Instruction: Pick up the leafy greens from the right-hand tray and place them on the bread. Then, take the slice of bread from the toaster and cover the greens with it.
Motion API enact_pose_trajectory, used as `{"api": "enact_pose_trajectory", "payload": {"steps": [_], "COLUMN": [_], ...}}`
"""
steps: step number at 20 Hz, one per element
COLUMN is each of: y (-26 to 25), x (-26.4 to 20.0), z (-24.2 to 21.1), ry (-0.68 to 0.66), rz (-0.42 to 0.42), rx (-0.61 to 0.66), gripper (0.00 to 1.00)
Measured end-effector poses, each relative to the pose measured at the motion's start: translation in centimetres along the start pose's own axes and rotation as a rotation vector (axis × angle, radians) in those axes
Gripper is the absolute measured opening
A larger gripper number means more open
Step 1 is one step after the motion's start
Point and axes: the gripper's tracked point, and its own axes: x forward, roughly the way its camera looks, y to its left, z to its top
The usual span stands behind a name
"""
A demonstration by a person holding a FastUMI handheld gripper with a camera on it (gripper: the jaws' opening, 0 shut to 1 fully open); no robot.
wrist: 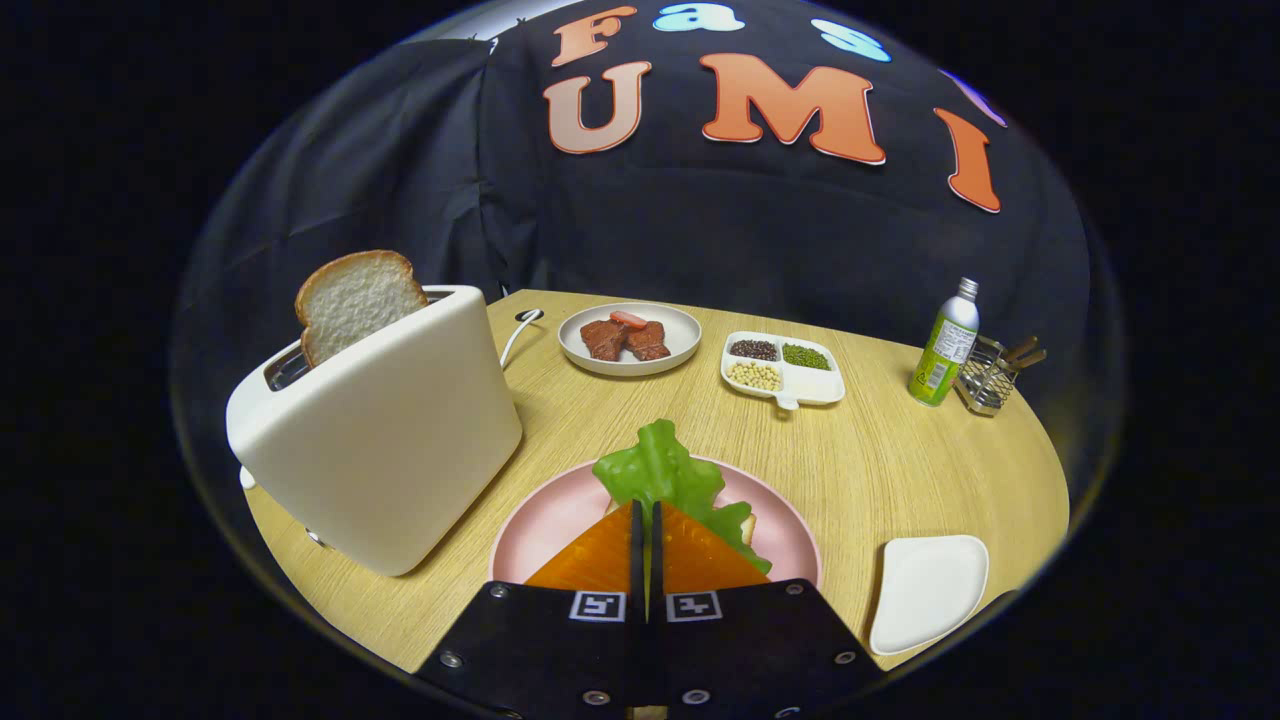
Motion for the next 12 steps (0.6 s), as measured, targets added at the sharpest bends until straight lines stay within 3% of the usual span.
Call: {"api": "enact_pose_trajectory", "payload": {"steps": [12], "y": [0.1], "x": [1.3], "z": [-1.4], "ry": [0.036], "rz": [-0.026], "rx": [0.005], "gripper": [0.02]}}
